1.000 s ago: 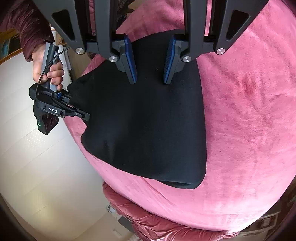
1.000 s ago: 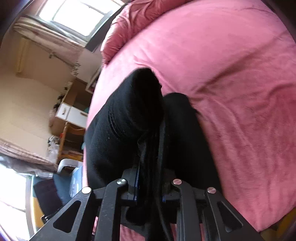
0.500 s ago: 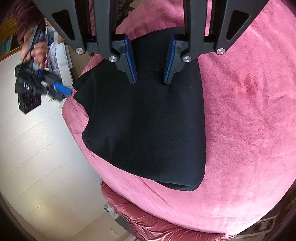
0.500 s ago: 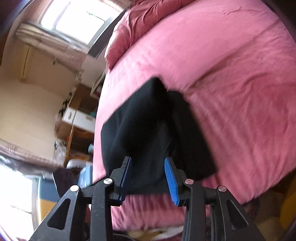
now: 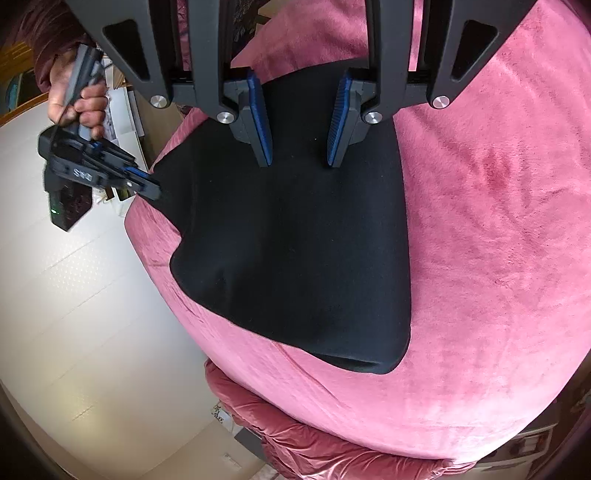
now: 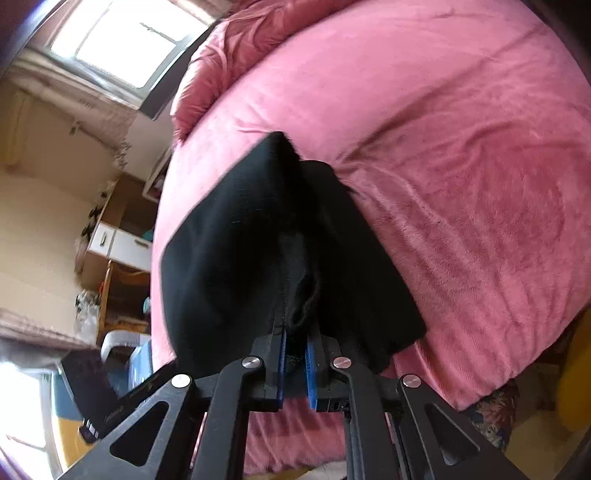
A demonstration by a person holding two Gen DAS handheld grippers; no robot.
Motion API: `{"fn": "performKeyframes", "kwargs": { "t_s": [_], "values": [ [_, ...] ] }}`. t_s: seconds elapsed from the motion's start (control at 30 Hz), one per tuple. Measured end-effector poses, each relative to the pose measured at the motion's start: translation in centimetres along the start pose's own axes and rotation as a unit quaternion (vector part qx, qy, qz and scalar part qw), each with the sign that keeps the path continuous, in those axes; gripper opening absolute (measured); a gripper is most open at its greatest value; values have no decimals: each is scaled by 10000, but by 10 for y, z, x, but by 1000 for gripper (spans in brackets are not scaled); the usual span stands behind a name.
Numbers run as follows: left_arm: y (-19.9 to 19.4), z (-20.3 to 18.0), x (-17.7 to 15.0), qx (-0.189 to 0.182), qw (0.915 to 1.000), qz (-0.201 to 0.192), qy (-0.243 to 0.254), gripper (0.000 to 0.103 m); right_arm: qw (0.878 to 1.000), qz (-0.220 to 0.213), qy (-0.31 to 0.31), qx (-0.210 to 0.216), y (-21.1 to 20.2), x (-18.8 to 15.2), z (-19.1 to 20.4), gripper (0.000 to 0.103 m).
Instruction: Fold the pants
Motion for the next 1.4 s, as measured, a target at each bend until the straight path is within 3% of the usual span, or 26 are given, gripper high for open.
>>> {"fn": "performKeyframes", "kwargs": {
  "t_s": [0.13, 0.3, 0.43, 0.53, 0.6, 0.67, 0.83, 1.07, 1.13, 1.17, 1.3, 1.4],
  "values": [
    [-1, 1, 1, -53, 10000, 3, -27, 31, 9997, 163, -165, -63, -15, -16, 1, 9],
    [0, -1, 3, 25, 9999, 21, 120, 31, 9991, 353, 79, -210, -4, -27, -18, 13],
    [0, -4, 4, 120, 9996, 31, 273, 31, 9973, 475, -333, -452, -8, -25, -11, 16],
    [0, -7, 5, 180, 9993, -14, 318, 31, 9959, 210, -635, -612, -21, -12, -2, 32],
    [-1, -12, 5, 281, 9988, -93, 396, 31, 9957, 22, -728, -568, -20, 5, -2, 53],
    [-1, -17, 5, 426, 9976, -156, 529, 31, 9948, -161, -830, -567, -13, 22, 1, 58],
    [-1, -30, 1, 827, 9925, -289, 852, 31, 9961, -207, -799, -322, 25, 67, 1, 58],
    [5, -43, -4, 1156, 9861, -333, 1149, 31, 9988, -62, -491, -71, 62, 93, -8, 58],
    [6, -46, -5, 1205, 9847, -353, 1209, 31, 9983, -52, -569, -63, 66, 93, -7, 43],
    [7, -47, -5, 1219, 9844, -358, 1219, 31, 9980, -26, -630, -47, 67, 92, -6, 28],
    [8, -51, -4, 1270, 9835, -363, 1240, 31, 9956, 22, -927, -104, 65, 94, 5, 16],
    [14, -54, -1, 1305, 9831, -350, 1233, 31, 9926, 8, -1200, -158, 61, 97, 16, 13]
  ]
}}
Point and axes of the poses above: each gripper's, at about its wrist camera, not at the fingertips, and y roughly the way its jaws point, z to its left, x to its top, the point moved 3 cm from there along y, roughly the way its jaws point, and after that the axes turned 8 degrees about x, right-handed, at the moved point
